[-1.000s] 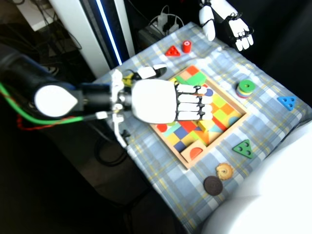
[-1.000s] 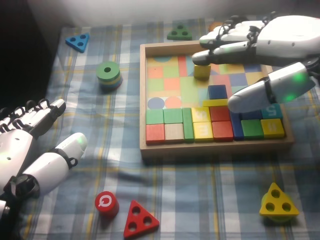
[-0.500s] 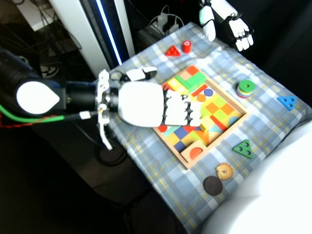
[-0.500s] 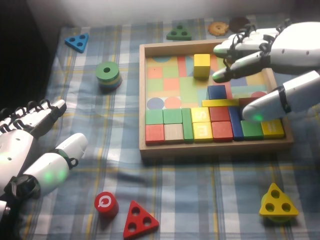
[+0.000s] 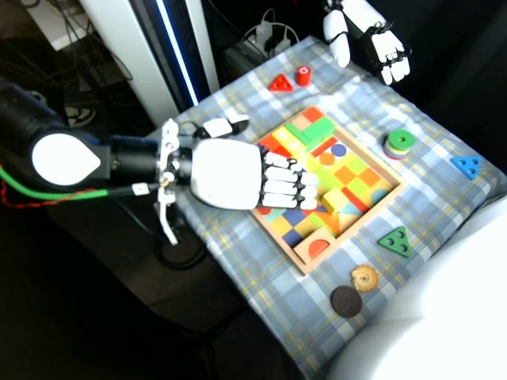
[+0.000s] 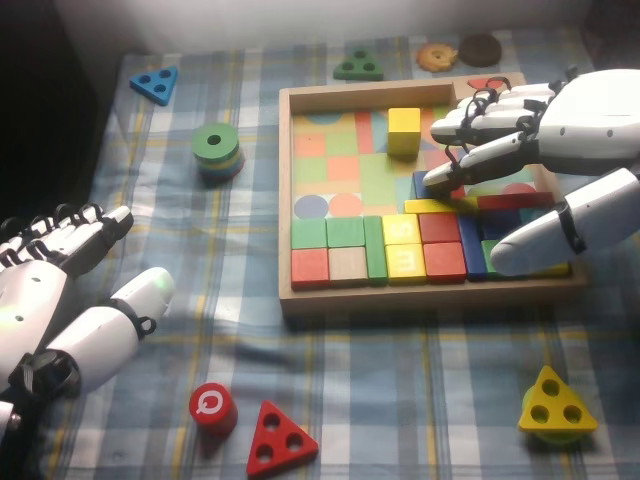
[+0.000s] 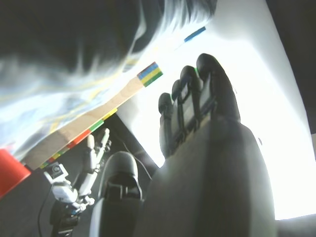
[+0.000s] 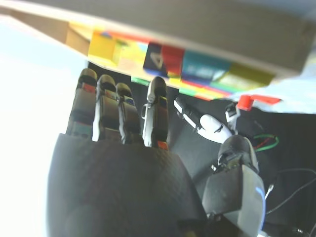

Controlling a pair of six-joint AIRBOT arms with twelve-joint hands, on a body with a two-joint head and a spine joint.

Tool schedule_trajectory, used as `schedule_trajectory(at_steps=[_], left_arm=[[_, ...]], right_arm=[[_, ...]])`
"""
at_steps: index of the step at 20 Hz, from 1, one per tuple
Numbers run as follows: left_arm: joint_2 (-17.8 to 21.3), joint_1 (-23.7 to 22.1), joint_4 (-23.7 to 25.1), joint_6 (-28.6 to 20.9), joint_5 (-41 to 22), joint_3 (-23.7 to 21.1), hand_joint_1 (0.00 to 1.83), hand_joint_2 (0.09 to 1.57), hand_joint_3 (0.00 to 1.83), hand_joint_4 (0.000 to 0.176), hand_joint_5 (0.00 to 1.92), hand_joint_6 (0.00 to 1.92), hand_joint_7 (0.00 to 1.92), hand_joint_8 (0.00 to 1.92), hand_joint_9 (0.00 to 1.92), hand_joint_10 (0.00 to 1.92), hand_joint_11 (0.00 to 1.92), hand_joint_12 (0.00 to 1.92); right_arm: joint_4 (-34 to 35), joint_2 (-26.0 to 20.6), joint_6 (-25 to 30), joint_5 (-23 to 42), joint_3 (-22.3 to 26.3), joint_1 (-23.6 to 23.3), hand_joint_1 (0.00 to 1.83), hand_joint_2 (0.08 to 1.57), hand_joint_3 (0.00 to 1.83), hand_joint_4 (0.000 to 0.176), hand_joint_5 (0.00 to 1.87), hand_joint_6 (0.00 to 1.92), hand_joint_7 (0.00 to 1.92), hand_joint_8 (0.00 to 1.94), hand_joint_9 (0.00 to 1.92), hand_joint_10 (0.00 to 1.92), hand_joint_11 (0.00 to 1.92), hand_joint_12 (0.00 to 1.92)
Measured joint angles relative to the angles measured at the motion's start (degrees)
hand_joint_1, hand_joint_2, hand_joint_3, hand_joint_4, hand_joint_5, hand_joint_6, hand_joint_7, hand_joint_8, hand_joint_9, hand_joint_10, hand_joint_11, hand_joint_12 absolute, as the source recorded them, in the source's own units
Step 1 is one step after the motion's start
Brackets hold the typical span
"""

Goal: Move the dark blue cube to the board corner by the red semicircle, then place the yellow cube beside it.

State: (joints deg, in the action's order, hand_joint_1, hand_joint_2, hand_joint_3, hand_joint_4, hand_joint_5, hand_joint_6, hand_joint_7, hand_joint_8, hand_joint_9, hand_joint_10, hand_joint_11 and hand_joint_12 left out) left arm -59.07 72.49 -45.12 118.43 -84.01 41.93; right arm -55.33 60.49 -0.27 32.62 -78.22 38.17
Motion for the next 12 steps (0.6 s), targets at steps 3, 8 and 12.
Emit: schedule_trajectory(at_steps=[3, 8, 12], left_arm=[[0.0, 0.02, -0.37, 0.0, 0.07, 0.0, 0.0, 1.34, 0.01, 0.002, 0.3, 0.0, 0.21, 0.0, 0.19, 0.0, 0.0, 0.26], [0.0, 0.02, -0.35, -0.02, 0.66, 0.0, 0.0, 1.34, 0.0, 0.007, 0.3, 0.0, 0.22, 0.0, 0.21, 0.01, 0.0, 0.28], [0.0, 0.09, -0.37, 0.0, 0.76, 0.02, 0.0, 1.34, 0.0, 0.0, 0.31, 0.01, 0.22, 0.0, 0.21, 0.0, 0.0, 0.28]], right_arm=[[-0.39, -0.17, 0.07, -0.26, 0.04, 0.52, 0.0, 0.82, 0.0, 0.172, 0.35, 0.0, 0.0, 0.0, 0.0, 0.0, 0.0, 0.0], [-1.05, -2.84, -3.91, -3.91, 1.68, 0.57, 0.0, 0.84, 0.0, 0.176, 0.35, 0.0, 0.0, 0.0, 0.0, 0.0, 0.0, 0.0], [-1.33, -4.0, -5.11, -5.6, 1.84, -0.22, 0.0, 0.86, 0.0, 0.176, 0.35, 0.01, 0.0, 0.0, 0.0, 0.0, 0.0, 0.0]])
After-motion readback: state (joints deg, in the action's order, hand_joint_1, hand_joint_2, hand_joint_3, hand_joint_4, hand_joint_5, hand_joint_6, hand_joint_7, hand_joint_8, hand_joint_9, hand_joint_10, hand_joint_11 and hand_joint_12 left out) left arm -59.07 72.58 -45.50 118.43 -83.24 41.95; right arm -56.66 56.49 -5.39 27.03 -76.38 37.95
